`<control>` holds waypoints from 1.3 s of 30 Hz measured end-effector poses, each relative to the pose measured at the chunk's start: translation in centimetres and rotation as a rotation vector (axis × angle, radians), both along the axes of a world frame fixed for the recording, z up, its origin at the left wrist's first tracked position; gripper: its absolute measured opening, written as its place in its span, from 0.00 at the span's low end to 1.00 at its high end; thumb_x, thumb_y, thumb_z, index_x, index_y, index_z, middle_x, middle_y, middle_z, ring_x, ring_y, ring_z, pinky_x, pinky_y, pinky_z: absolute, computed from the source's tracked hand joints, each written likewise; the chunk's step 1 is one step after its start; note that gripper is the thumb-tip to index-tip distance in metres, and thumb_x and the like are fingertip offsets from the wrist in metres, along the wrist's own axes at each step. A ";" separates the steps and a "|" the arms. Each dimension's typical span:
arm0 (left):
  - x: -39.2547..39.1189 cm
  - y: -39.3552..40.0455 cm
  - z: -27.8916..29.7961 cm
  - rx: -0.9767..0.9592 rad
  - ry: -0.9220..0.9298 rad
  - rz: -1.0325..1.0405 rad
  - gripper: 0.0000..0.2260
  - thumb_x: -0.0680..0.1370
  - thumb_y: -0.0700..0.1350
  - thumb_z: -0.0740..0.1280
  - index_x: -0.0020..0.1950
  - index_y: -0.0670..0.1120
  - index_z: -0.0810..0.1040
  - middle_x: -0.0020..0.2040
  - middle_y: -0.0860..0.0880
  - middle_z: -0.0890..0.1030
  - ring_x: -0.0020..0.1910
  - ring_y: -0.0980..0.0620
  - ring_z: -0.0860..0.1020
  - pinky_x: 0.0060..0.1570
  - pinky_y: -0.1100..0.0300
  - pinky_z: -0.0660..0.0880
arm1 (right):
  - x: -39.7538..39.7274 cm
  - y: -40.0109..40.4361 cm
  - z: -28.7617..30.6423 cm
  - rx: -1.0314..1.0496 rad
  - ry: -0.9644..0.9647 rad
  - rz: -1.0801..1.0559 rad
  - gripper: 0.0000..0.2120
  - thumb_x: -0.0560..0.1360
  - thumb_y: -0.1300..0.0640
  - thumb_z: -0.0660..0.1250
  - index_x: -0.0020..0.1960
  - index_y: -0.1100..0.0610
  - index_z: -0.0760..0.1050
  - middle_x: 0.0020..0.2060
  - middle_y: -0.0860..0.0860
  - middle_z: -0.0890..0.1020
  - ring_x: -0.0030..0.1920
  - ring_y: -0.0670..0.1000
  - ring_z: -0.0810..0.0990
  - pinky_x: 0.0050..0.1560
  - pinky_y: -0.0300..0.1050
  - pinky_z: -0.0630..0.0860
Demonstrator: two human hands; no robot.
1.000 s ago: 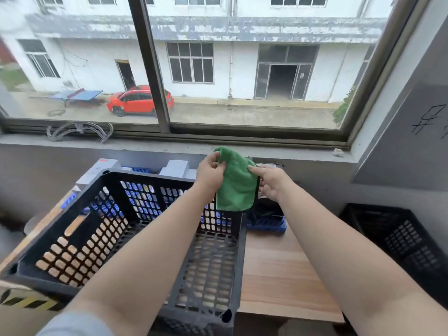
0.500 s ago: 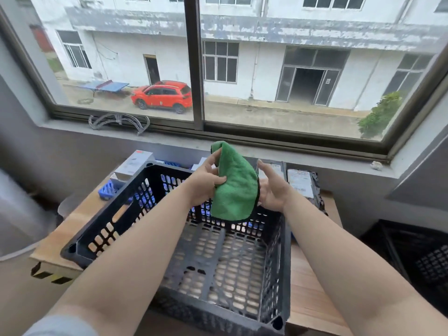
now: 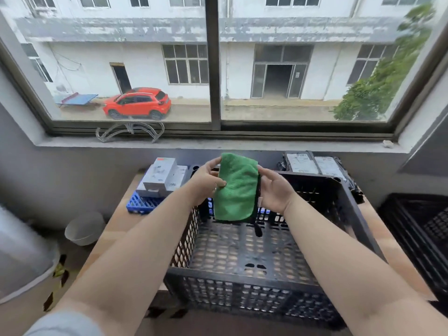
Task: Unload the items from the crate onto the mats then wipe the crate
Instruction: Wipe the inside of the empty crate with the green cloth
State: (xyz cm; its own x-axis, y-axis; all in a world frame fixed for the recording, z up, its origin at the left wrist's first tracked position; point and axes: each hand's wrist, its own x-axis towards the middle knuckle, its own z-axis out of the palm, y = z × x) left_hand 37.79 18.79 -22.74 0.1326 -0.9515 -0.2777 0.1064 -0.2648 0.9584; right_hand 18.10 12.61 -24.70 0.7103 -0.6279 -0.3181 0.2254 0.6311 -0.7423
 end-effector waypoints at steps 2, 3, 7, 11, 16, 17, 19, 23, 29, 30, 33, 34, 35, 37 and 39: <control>1.0 0.5 -0.3 0.023 -0.046 -0.012 0.37 0.72 0.22 0.59 0.74 0.54 0.68 0.61 0.37 0.75 0.60 0.39 0.77 0.49 0.42 0.81 | 1.1 1.1 0.0 0.004 0.059 -0.051 0.20 0.79 0.45 0.60 0.61 0.58 0.78 0.51 0.56 0.84 0.52 0.57 0.83 0.46 0.50 0.81; 1.4 0.7 -0.3 0.027 -0.071 -0.017 0.38 0.71 0.21 0.59 0.74 0.53 0.68 0.60 0.37 0.75 0.59 0.39 0.78 0.49 0.41 0.81 | 1.4 1.5 0.0 -0.002 0.090 -0.082 0.20 0.79 0.47 0.61 0.61 0.59 0.78 0.53 0.57 0.84 0.53 0.57 0.83 0.48 0.50 0.80; 2.5 1.3 -0.3 0.022 -0.172 -0.034 0.33 0.72 0.23 0.61 0.70 0.52 0.71 0.58 0.42 0.77 0.55 0.43 0.80 0.48 0.43 0.82 | 1.9 2.3 0.0 -0.017 0.068 -0.136 0.16 0.82 0.58 0.57 0.66 0.61 0.74 0.53 0.58 0.84 0.52 0.55 0.84 0.48 0.49 0.82; 3.5 1.3 -1.3 -0.075 -0.489 -0.068 0.26 0.75 0.32 0.62 0.66 0.57 0.72 0.61 0.47 0.76 0.55 0.47 0.78 0.51 0.53 0.81 | 0.9 2.2 -0.5 -0.094 0.134 -0.108 0.15 0.81 0.64 0.57 0.64 0.58 0.75 0.54 0.59 0.83 0.52 0.56 0.83 0.53 0.54 0.80; 4.7 1.2 -3.6 -0.275 -1.137 -0.322 0.26 0.77 0.45 0.67 0.75 0.52 0.66 0.68 0.47 0.74 0.68 0.46 0.68 0.68 0.52 0.66 | -0.2 1.0 -1.8 -0.113 0.267 -0.022 0.14 0.80 0.65 0.59 0.63 0.57 0.76 0.57 0.58 0.83 0.53 0.57 0.83 0.53 0.52 0.80; 4.8 1.2 -4.2 -0.296 -1.252 -0.364 0.26 0.78 0.48 0.67 0.76 0.52 0.66 0.69 0.47 0.73 0.70 0.46 0.65 0.70 0.51 0.64 | -0.2 0.8 -2.2 -0.106 0.275 -0.012 0.14 0.80 0.65 0.59 0.63 0.58 0.76 0.57 0.58 0.83 0.53 0.57 0.83 0.52 0.52 0.80; 5.0 1.3 -5.3 -0.310 -1.431 -0.408 0.25 0.78 0.52 0.66 0.75 0.51 0.68 0.69 0.48 0.73 0.71 0.45 0.64 0.71 0.51 0.62 | 0.1 0.4 -2.8 -0.097 0.292 0.012 0.14 0.80 0.66 0.59 0.63 0.59 0.76 0.56 0.59 0.83 0.53 0.57 0.83 0.53 0.52 0.80; 4.8 1.2 -6.2 -0.344 -1.623 -0.468 0.21 0.76 0.53 0.66 0.68 0.48 0.76 0.61 0.47 0.80 0.64 0.42 0.72 0.66 0.48 0.68 | 1.2 -0.7 -3.7 -0.122 0.338 0.064 0.14 0.80 0.66 0.59 0.63 0.60 0.76 0.56 0.60 0.82 0.52 0.58 0.83 0.53 0.52 0.81; 6.5 2.1 -5.9 -0.372 -1.722 -0.550 0.18 0.71 0.47 0.59 0.56 0.48 0.83 0.48 0.51 0.84 0.53 0.45 0.77 0.55 0.50 0.74 | 3.1 -1.9 -5.3 -0.245 0.466 0.040 0.11 0.79 0.62 0.64 0.60 0.59 0.78 0.54 0.59 0.84 0.56 0.60 0.82 0.59 0.55 0.77; 6.9 2.2 -6.0 -0.372 -1.730 -0.562 0.17 0.72 0.48 0.59 0.54 0.48 0.84 0.47 0.51 0.84 0.53 0.46 0.77 0.55 0.51 0.73 | 3.2 -1.9 -5.6 -0.262 0.488 0.054 0.11 0.78 0.61 0.65 0.60 0.59 0.79 0.53 0.58 0.84 0.55 0.59 0.83 0.58 0.54 0.78; 7.8 2.3 -5.7 -0.406 -1.683 -0.580 0.17 0.71 0.50 0.60 0.50 0.48 0.85 0.45 0.52 0.85 0.53 0.47 0.78 0.57 0.52 0.73 | 3.5 -1.7 -6.0 -0.311 0.531 0.175 0.10 0.77 0.60 0.68 0.57 0.58 0.80 0.52 0.57 0.85 0.54 0.58 0.83 0.59 0.55 0.78; 8.2 2.2 -5.5 -0.421 -1.650 -0.590 0.17 0.71 0.50 0.60 0.50 0.48 0.85 0.45 0.51 0.85 0.53 0.48 0.78 0.59 0.52 0.73 | 3.8 -1.5 -6.2 -0.341 0.546 0.214 0.10 0.77 0.60 0.68 0.58 0.58 0.80 0.52 0.56 0.85 0.54 0.57 0.84 0.59 0.54 0.78; 8.7 2.2 -5.5 -0.433 -1.616 -0.605 0.16 0.71 0.49 0.60 0.50 0.48 0.85 0.45 0.51 0.85 0.54 0.48 0.78 0.60 0.53 0.72 | 4.2 -1.2 -6.2 -0.378 0.567 0.250 0.10 0.77 0.60 0.69 0.58 0.58 0.80 0.51 0.56 0.85 0.53 0.56 0.84 0.58 0.53 0.78; 9.6 2.3 -5.7 -0.464 -1.546 -0.635 0.17 0.71 0.49 0.59 0.48 0.47 0.85 0.44 0.51 0.85 0.54 0.48 0.77 0.62 0.55 0.69 | 5.3 -0.5 -6.3 -0.449 0.622 0.294 0.10 0.77 0.59 0.69 0.57 0.56 0.81 0.50 0.53 0.86 0.51 0.54 0.85 0.56 0.51 0.79; 10.1 2.4 -6.4 -0.522 -1.468 -0.658 0.19 0.72 0.50 0.56 0.47 0.48 0.86 0.43 0.51 0.85 0.52 0.48 0.78 0.66 0.56 0.66 | 6.6 0.1 -6.6 -0.482 0.652 0.288 0.08 0.77 0.58 0.69 0.56 0.55 0.81 0.49 0.52 0.86 0.51 0.53 0.85 0.54 0.50 0.80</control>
